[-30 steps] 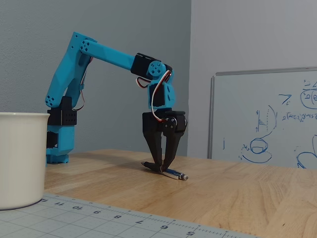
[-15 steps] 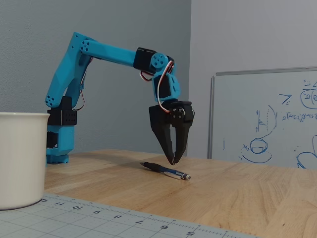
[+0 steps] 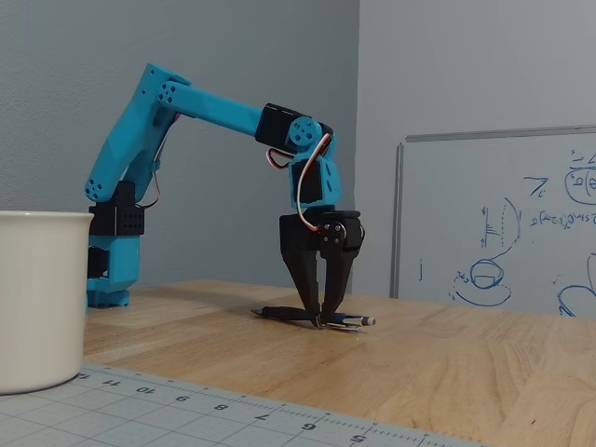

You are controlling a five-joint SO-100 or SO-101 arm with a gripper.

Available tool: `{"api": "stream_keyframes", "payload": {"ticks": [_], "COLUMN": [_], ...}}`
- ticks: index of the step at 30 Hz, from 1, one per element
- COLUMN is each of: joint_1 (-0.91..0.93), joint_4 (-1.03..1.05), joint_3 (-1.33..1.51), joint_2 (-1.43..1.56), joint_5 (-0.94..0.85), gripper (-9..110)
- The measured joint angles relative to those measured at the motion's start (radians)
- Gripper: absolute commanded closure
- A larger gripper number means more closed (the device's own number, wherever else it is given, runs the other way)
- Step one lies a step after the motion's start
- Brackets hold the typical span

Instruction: Touch the pen.

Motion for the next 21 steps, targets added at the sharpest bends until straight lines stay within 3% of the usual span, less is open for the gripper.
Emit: {"api": "stream_keyframes", "payload": {"ticks": [21], "joint_1": [-0.061], "joint_4": [0.009], "joint_3": [0.000], "joint_2": [0.069], "joint_5": [0.000], "gripper": [101]}}
